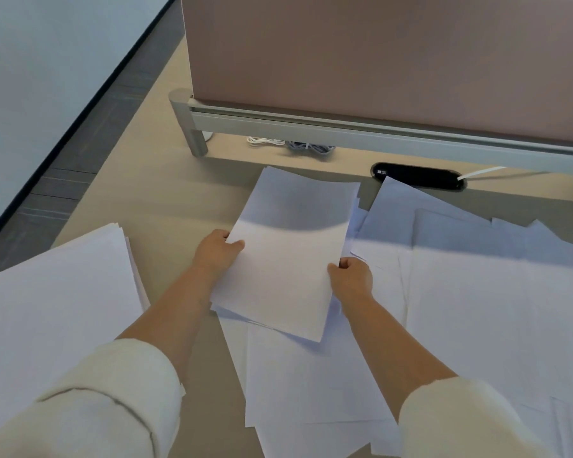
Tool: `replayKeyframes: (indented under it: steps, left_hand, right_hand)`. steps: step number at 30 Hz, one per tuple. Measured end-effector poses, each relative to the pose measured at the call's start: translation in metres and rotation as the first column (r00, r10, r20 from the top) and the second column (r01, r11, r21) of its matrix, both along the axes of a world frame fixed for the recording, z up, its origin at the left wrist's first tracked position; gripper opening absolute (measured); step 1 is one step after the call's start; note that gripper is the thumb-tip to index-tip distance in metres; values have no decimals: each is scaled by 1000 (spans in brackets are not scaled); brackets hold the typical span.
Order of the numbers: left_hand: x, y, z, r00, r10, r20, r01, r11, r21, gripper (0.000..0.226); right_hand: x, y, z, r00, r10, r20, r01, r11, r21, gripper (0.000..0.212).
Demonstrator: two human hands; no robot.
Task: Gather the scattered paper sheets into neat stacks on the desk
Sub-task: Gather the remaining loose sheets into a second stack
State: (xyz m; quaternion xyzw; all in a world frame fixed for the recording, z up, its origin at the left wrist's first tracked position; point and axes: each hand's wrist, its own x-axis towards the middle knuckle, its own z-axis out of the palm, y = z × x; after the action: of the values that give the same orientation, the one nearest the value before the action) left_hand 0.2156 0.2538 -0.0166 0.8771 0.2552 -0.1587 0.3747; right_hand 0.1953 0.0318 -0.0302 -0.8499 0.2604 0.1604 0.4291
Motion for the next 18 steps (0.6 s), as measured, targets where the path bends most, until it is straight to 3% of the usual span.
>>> replayKeyframes:
  steps: [3, 10, 16, 18]
  left_hand:
    - [5, 1, 0, 999, -15, -35, 12, 996, -92, 17]
    - [6, -1, -1, 996, 64, -57, -77, 961, -267, 23]
    - [1, -11, 10, 1000, 13, 18, -3, 883, -469, 5]
    - [-2, -12, 16, 1000, -11, 27, 24, 829, -559, 11]
  right_hand:
    - [-3, -2, 0, 998, -70, -4, 70, 997, 40, 38]
    - [-9, -9, 0, 977, -212, 16, 208, 969, 133, 17]
    - [-6, -15, -4, 995, -96, 23, 93, 990, 107, 10]
    - [-6, -14, -7, 996, -85, 24, 82, 992, 98, 23]
